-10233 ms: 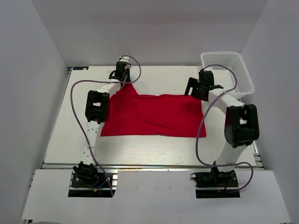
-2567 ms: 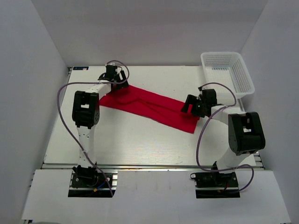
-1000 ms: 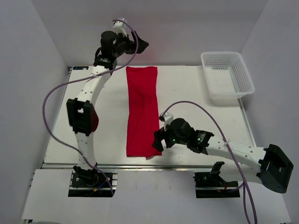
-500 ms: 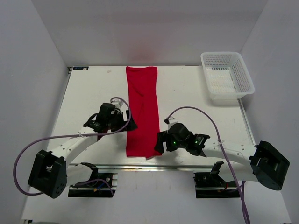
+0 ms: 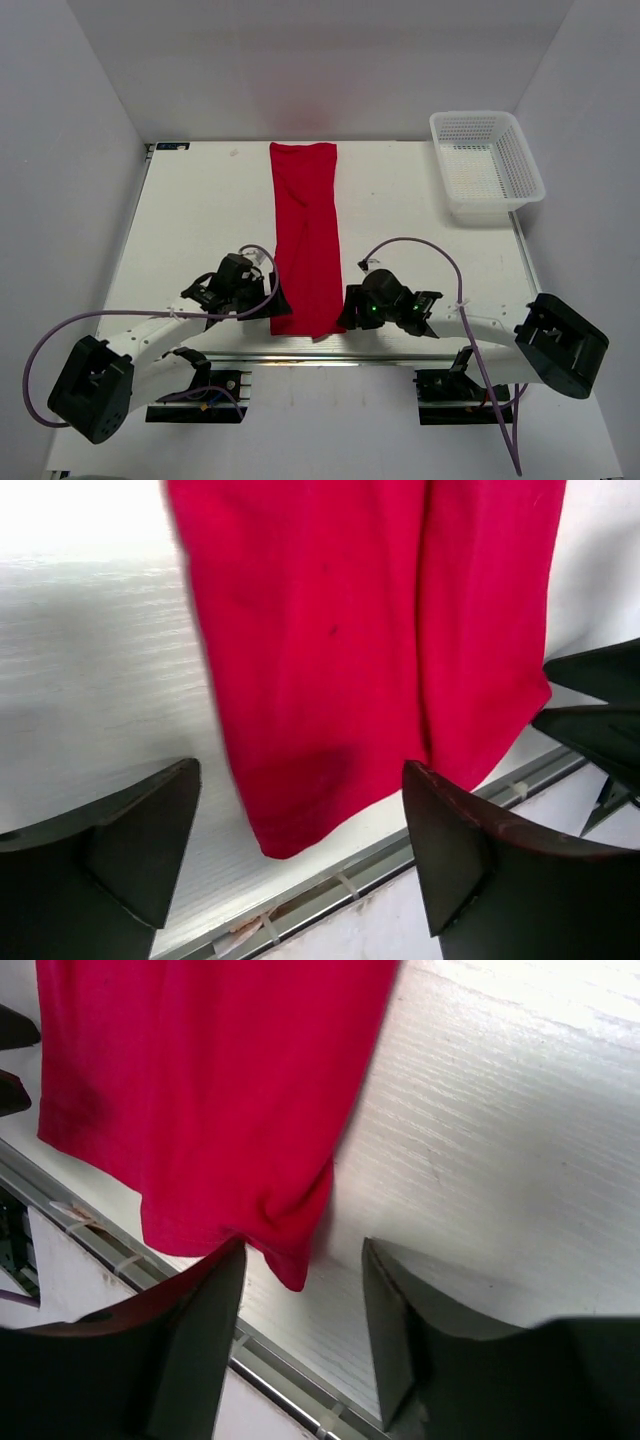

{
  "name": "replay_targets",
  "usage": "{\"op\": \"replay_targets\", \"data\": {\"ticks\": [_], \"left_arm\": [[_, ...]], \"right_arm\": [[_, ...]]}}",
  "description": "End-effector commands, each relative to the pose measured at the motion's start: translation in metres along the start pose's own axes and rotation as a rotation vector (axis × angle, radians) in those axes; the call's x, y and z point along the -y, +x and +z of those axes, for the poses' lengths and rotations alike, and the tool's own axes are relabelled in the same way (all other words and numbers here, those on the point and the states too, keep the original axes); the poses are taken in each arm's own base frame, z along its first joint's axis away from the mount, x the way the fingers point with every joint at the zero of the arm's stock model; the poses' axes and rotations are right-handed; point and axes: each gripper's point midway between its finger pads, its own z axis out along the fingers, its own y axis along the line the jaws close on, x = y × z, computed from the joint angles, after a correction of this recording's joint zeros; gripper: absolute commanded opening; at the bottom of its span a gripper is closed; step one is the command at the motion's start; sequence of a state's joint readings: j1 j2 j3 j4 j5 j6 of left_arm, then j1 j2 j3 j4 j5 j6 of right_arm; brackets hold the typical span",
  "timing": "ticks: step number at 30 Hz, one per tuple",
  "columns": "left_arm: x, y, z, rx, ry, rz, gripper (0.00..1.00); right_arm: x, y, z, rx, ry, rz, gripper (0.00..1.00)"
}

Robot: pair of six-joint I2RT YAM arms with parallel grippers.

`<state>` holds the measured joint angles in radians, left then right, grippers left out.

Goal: Fold and stack the t-shirts
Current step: Grab the bottom of the folded rectangular tshirt with both arms

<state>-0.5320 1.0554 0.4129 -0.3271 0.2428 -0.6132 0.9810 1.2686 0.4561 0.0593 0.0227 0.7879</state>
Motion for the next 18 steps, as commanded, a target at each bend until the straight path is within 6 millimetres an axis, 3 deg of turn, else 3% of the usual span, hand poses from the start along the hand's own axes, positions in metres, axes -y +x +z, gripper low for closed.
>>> {"op": "replay_targets", "data": {"ticks": [1, 4, 7, 12, 15, 18], "left_arm": [[-0.013, 0.031, 0.005, -0.087, -0.037, -0.020, 0.90], [-0.019, 0.044, 0.009, -0.137, -0.069, -0.013, 0.77], [-0.027, 0.058, 0.010, -0.198, -0.117, -0.007, 0.68], [-0.042, 0.076, 0.002, -0.270, -0.213, 0.009, 0.66], [-0.052, 0.082, -0.006, -0.297, -0.283, 0.026, 0.66], [-0.047, 0.082, -0.006, -0.299, -0.268, 0.033, 0.66]], "right_arm": [[-0.005, -0.004, -0.003, 0.028, -0.035, 0.033, 0.54], [-0.002, -0.002, -0.001, 0.014, -0.021, 0.033, 0.44], [-0.006, 0.007, 0.001, -0.040, -0.051, 0.020, 0.41], [-0.009, 0.015, 0.006, -0.101, -0.072, -0.008, 0.33], [-0.011, 0.018, 0.008, -0.135, -0.071, -0.017, 0.22], [-0.014, 0.017, 0.008, -0.135, -0.088, -0.026, 0.14]]}}
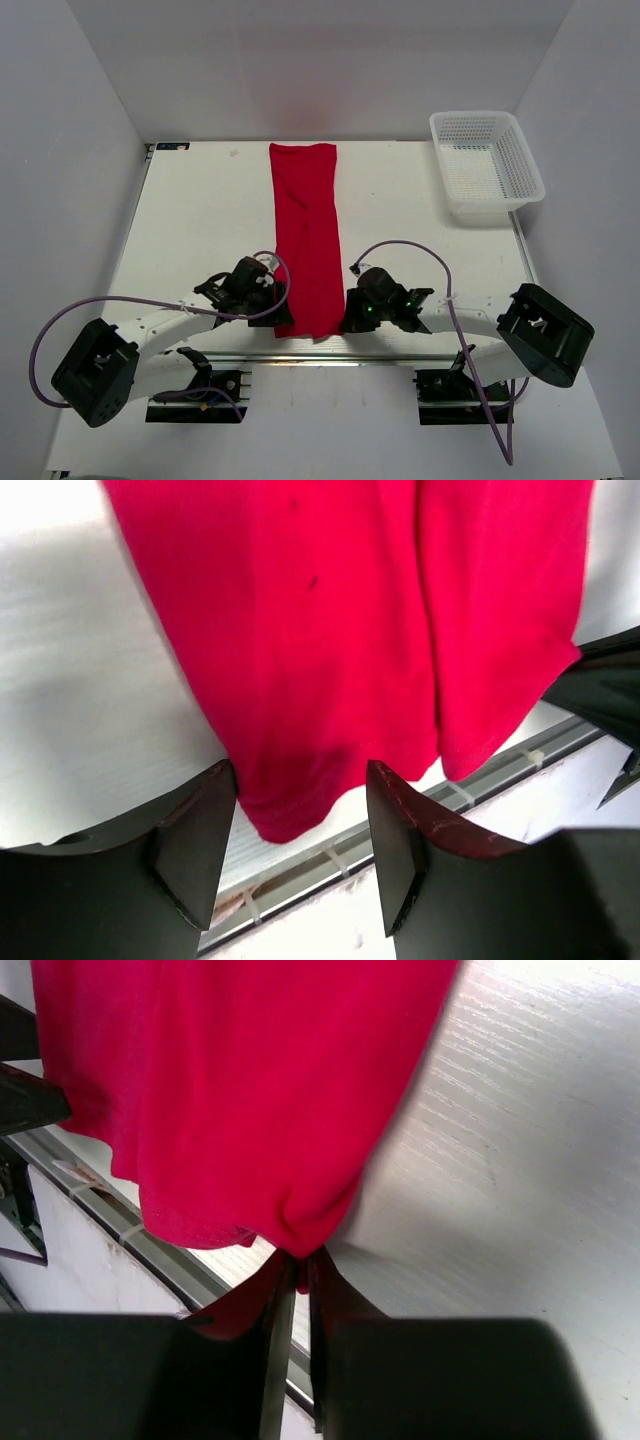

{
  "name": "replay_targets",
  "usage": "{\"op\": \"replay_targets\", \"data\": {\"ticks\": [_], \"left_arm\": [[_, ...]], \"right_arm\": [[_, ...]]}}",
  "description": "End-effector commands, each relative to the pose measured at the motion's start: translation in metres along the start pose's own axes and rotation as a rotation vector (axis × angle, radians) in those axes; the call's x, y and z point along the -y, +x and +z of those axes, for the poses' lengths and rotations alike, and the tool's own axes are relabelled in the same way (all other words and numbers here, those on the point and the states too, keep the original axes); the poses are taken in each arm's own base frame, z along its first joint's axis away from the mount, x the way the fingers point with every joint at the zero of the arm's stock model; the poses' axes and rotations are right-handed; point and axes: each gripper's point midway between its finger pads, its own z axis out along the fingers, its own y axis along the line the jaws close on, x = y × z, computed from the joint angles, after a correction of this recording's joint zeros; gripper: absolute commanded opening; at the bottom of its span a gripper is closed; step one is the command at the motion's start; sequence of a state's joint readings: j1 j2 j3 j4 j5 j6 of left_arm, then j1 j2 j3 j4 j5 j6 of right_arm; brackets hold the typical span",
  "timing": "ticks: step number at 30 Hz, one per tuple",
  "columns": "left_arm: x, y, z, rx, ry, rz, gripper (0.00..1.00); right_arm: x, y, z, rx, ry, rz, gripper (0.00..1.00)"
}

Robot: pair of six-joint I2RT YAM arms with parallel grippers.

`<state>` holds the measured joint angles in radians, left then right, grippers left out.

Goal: Fold and stack the t-shirts
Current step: Grab the bottom of the folded rectangular tshirt with both arms

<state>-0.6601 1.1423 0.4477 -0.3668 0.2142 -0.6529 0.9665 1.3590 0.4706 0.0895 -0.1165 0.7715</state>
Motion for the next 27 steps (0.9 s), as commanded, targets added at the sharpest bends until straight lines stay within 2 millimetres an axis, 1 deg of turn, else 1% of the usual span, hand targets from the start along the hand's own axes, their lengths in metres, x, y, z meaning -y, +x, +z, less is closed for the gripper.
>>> {"op": "replay_targets", "data": {"ticks": [1, 3, 4, 6, 9, 10, 11, 13, 14, 16, 17, 19, 20, 21, 23, 24, 25, 27], "left_arm": [[-0.059, 0.060, -0.008, -0.198, -0.254, -0.032, 0.66], [-0.056, 0.059, -0.009, -0.200, -0.253, -0.036, 0.66], [-0.058, 0.058, -0.009, -0.194, -0.261, -0.035, 0.66], [-0.060, 0.065, -0.010, -0.219, -0.279, -0.045, 0.66], [-0.060, 0.067, -0.009, -0.230, -0.283, -0.036, 0.66], [-0.057, 0.067, -0.011, -0.239, -0.274, -0.039, 0.64], [-0.057, 0.070, -0.010, -0.249, -0.277, -0.030, 0.54], [-0.059, 0.072, -0.010, -0.259, -0.285, -0.032, 0.46], [-0.058, 0.073, -0.010, -0.262, -0.283, -0.024, 0.35], [-0.059, 0.074, -0.008, -0.277, -0.296, -0.027, 0.17], [-0.055, 0.071, -0.008, -0.272, -0.288, -0.017, 0.02], [-0.052, 0.068, -0.008, -0.265, -0.282, -0.015, 0.00], [-0.046, 0.061, -0.006, -0.242, -0.262, -0.010, 0.00], [-0.039, 0.059, -0.006, -0.235, -0.223, -0.010, 0.00], [-0.015, 0.050, -0.009, -0.205, -0.121, 0.007, 0.00], [-0.001, 0.047, -0.011, -0.192, -0.048, 0.013, 0.00], [0.003, 0.048, -0.013, -0.184, -0.022, 0.025, 0.00], [0.002, 0.045, -0.020, -0.144, -0.022, 0.023, 0.00]], "right_arm": [[-0.008, -0.004, 0.000, -0.009, -0.027, -0.031, 0.11], [-0.006, -0.003, -0.001, -0.010, -0.020, -0.031, 0.02], [-0.007, -0.005, -0.003, -0.001, -0.024, -0.034, 0.00], [-0.005, -0.004, -0.005, 0.002, -0.016, -0.038, 0.00], [-0.005, -0.003, -0.007, 0.002, -0.017, -0.047, 0.00], [-0.004, -0.004, -0.007, 0.006, -0.014, -0.044, 0.00], [-0.005, -0.002, -0.007, -0.004, -0.020, -0.048, 0.00], [-0.005, -0.002, -0.007, -0.004, -0.023, -0.051, 0.00], [-0.006, 0.000, -0.006, -0.017, -0.030, -0.061, 0.00], [-0.009, 0.001, -0.006, -0.026, -0.042, -0.067, 0.00], [-0.010, 0.002, -0.006, -0.034, -0.051, -0.073, 0.00], [-0.012, 0.004, -0.006, -0.038, -0.064, -0.084, 0.00], [-0.014, 0.005, -0.007, -0.047, -0.080, -0.095, 0.00], [-0.017, 0.004, -0.009, -0.045, -0.096, -0.107, 0.00], [-0.018, 0.008, -0.012, -0.057, -0.113, -0.127, 0.00], [-0.026, 0.011, -0.017, -0.070, -0.159, -0.149, 0.00], [-0.023, 0.016, -0.018, -0.079, -0.158, -0.149, 0.00], [-0.023, 0.018, -0.022, -0.081, -0.164, -0.157, 0.00]]}}
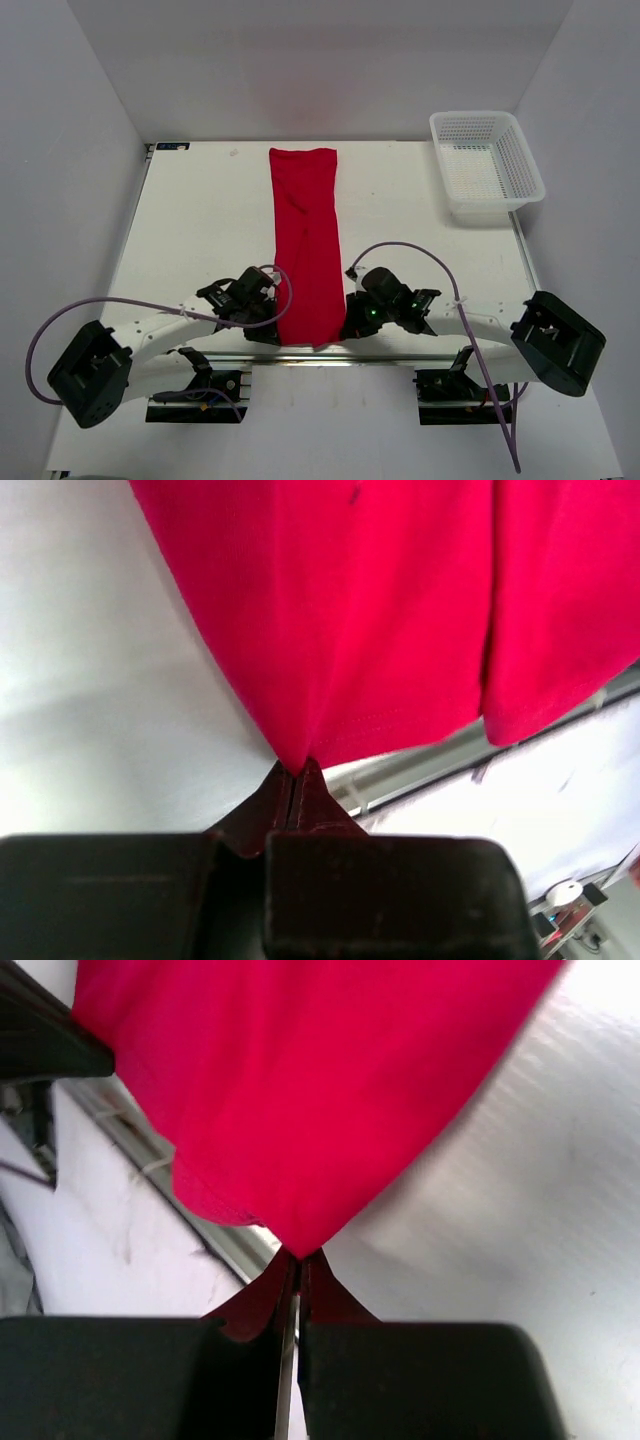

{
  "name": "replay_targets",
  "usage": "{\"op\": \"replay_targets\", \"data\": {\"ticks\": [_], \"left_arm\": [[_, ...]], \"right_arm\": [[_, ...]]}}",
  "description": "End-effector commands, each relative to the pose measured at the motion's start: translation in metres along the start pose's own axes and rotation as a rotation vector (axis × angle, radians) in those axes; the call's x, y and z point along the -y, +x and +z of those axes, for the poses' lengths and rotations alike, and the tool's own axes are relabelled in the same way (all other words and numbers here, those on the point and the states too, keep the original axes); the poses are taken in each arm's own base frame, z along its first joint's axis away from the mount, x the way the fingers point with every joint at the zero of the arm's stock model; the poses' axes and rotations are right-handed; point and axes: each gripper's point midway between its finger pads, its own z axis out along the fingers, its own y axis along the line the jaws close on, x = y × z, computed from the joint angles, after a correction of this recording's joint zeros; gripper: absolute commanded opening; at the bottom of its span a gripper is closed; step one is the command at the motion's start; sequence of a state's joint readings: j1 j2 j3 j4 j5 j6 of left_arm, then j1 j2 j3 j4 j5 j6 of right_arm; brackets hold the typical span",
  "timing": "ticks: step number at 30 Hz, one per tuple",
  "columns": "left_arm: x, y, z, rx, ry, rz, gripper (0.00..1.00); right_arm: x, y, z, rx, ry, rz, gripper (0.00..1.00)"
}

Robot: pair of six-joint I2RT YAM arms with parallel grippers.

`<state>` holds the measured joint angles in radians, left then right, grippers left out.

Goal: Fold and stack the t-shirts
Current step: Grab the bottom of the folded rectangular tshirt with both arms, then fold the folded rectangular tshirt in 1/3 of the way

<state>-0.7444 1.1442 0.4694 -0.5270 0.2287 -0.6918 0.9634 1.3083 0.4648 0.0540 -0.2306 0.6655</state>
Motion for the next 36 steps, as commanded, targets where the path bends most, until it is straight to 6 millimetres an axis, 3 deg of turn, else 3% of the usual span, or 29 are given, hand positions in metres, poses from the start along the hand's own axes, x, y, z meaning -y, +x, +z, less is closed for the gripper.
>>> {"op": "replay_targets", "data": {"ticks": [1, 3, 6, 7, 8, 10, 11, 13, 19, 21, 24, 25, 29, 33, 36], "left_arm": [[0.000, 0.007, -0.012, 0.018, 0.018, 0.022, 0.00], [0.004, -0.002, -0.018, 0.050, 0.009, 0.016, 0.00], [0.020, -0.024, -0.029, 0.123, 0.042, 0.031, 0.00], [0.028, -0.032, -0.031, 0.154, 0.069, 0.040, 0.00], [0.031, -0.040, -0.033, 0.184, 0.073, 0.052, 0.00], [0.039, -0.055, -0.038, 0.241, 0.083, 0.059, 0.00], [0.036, -0.064, -0.040, 0.271, 0.057, 0.036, 0.00], [0.038, -0.076, -0.041, 0.304, 0.058, 0.025, 0.00], [0.033, -0.143, -0.054, 0.515, -0.096, -0.024, 0.00], [0.029, -0.153, -0.051, 0.518, -0.136, -0.019, 0.00], [0.032, -0.183, -0.062, 0.579, -0.165, -0.013, 0.00], [0.032, -0.201, -0.068, 0.615, -0.195, -0.018, 0.00], [0.025, -0.234, -0.080, 0.662, -0.238, -0.029, 0.00], [0.017, -0.266, -0.098, 0.728, -0.276, -0.049, 0.00], [0.019, -0.285, -0.095, 0.737, -0.256, -0.032, 0.00]], "right_arm": [[-0.015, 0.001, -0.010, -0.001, -0.077, -0.059, 0.00], [-0.017, -0.001, -0.012, 0.003, -0.077, -0.070, 0.00], [-0.026, -0.019, -0.015, 0.039, -0.078, -0.096, 0.00], [-0.015, -0.023, -0.014, 0.050, -0.004, -0.077, 0.00], [-0.021, -0.038, -0.015, 0.076, 0.014, -0.067, 0.00], [-0.005, -0.044, -0.016, 0.085, 0.119, -0.037, 0.00], [-0.011, -0.057, -0.018, 0.108, 0.123, -0.025, 0.00], [-0.002, -0.066, -0.018, 0.122, 0.164, 0.003, 0.00], [-0.002, -0.124, -0.017, 0.196, 0.200, 0.043, 0.00], [0.002, -0.145, -0.016, 0.209, 0.231, 0.043, 0.00], [0.015, -0.162, -0.020, 0.220, 0.269, 0.044, 0.00], [0.013, -0.180, -0.024, 0.251, 0.267, 0.047, 0.00], [0.017, -0.223, -0.035, 0.327, 0.316, 0.040, 0.00], [0.024, -0.245, -0.030, 0.305, 0.333, 0.027, 0.00], [0.028, -0.262, -0.029, 0.322, 0.336, 0.023, 0.00]]}}
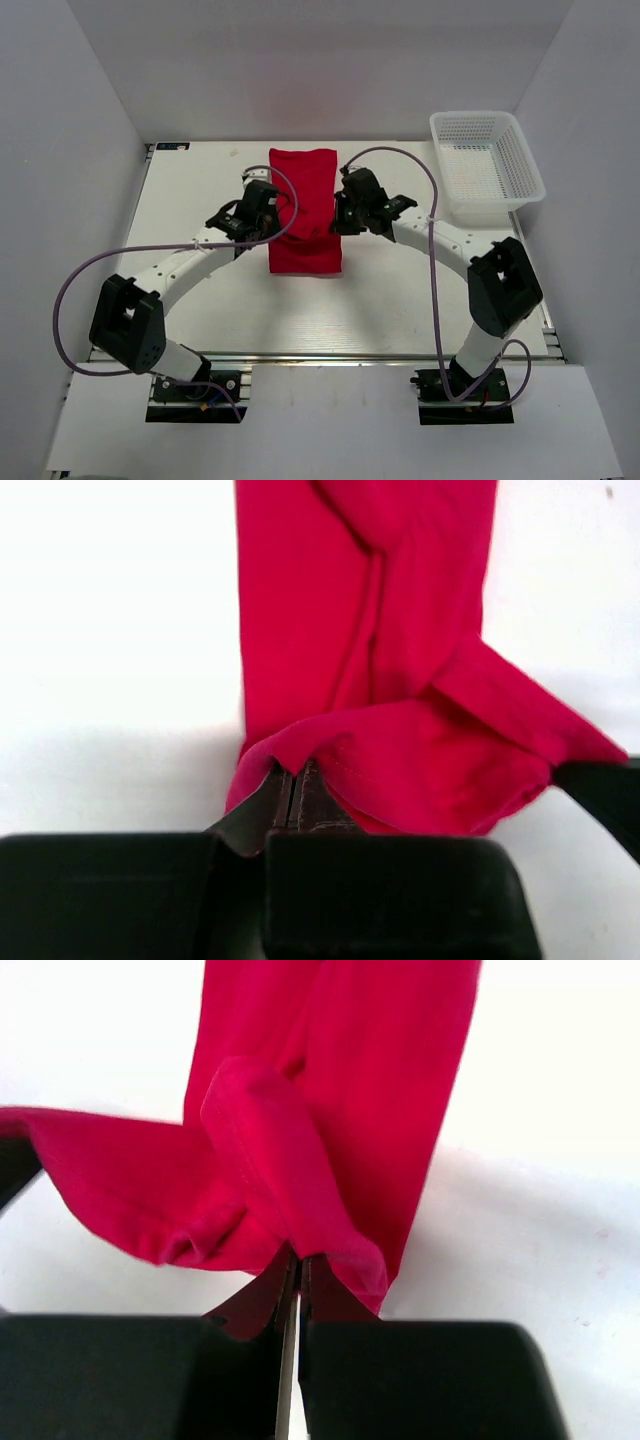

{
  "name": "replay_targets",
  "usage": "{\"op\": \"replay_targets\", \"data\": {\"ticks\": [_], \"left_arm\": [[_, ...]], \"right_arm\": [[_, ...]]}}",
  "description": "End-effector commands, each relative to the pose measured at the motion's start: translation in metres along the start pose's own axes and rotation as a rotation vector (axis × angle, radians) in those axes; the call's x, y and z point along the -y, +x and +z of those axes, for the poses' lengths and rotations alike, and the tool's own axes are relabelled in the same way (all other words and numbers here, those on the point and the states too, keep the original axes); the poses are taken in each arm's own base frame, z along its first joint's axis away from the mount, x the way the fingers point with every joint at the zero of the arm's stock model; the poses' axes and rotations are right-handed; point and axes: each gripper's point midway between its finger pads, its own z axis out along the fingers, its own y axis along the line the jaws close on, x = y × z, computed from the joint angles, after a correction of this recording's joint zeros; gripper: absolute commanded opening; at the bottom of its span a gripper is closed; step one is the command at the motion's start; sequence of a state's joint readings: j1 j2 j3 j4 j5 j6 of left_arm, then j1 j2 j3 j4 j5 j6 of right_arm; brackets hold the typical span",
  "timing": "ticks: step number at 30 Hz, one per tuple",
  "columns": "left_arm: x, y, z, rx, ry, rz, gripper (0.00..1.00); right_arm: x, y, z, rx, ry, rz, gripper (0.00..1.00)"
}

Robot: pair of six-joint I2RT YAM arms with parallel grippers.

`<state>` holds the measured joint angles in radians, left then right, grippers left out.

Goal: Fold and stack the t-shirts
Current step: Fold the folded rectangular tshirt in 1/3 of the way

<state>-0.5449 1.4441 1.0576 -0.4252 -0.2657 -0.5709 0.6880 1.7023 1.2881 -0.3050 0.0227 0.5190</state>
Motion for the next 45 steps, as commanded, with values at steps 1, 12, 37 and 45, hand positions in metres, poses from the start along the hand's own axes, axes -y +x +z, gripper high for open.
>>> {"op": "replay_targets", "data": {"ticks": [1, 12, 37, 45], "left_arm": [[0.002, -0.034, 0.010, 0.068, -0.004, 0.021, 0.00], [-0.005, -0.050, 0.058, 0.023, -0.019, 0.018, 0.00], [-0.028, -0.139, 0.140, 0.016, 0.008, -0.136, 1.00], [-0.040, -0.048, 0.083, -0.102, 0.067, -0.076, 1.00]], "right_arm": [[0.004, -0.018, 0.003, 0.008, 0.020, -0.027, 0.00], [0.016, -0.061, 0.031, 0.024, -0.001, -0.020, 0.00], [0.041, -0.154, 0.090, 0.159, -0.232, 0.160, 0.90], [0.021, -0.086, 0.030, 0.156, -0.365, -0.009, 0.90]]}}
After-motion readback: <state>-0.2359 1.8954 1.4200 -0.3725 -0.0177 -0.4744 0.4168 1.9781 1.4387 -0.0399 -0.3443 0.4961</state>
